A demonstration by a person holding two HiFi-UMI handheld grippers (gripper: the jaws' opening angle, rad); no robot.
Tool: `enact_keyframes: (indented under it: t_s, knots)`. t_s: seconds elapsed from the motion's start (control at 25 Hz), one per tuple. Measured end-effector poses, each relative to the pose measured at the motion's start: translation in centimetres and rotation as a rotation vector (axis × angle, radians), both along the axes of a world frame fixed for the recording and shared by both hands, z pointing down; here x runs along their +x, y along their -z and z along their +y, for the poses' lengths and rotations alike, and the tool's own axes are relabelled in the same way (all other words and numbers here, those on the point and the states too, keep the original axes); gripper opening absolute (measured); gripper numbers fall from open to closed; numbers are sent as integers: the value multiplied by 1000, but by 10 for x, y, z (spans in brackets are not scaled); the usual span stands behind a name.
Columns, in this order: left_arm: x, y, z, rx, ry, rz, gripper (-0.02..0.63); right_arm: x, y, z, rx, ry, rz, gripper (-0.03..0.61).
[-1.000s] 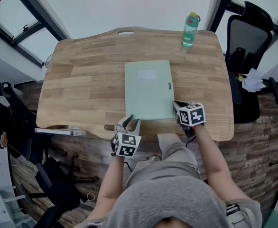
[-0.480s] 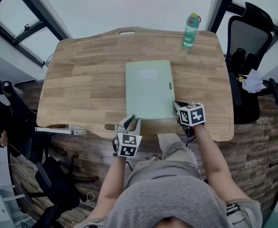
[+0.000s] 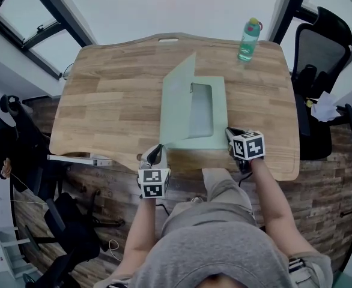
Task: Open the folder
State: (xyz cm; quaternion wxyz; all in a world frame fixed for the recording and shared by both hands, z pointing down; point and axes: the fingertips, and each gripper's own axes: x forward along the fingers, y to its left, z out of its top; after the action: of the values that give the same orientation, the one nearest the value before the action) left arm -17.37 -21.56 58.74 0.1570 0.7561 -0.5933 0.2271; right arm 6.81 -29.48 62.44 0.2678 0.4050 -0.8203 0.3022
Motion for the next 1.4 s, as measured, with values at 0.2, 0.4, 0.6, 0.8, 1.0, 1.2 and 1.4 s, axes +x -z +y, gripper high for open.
enact_keyframes:
  t_s: [0.2, 0.4, 0.6, 0.8, 1.0, 1.2, 1.4]
  knots:
    - [-14, -1, 0, 17, 69, 29, 12, 0, 0, -1, -2, -1, -2, 2]
    - [-28, -5, 2, 19, 113, 40, 8, -2, 0, 0, 2, 2, 8, 2]
    - [-39, -11, 3, 8, 165, 57, 8, -2, 0, -1, 6, 3, 15, 2]
    - [-54, -22, 4, -15, 240, 81, 8, -2, 1, -1, 13, 1, 15, 2]
    - [-69, -35, 5, -46, 310, 80, 17, -2, 0, -1, 12, 7, 17, 3]
    - [-81, -46, 5, -68, 365, 72, 36, -3, 0, -1, 9, 15, 19, 2]
    - [-95, -58, 7, -104, 412, 74, 69, -4, 0, 0, 11, 20, 19, 2]
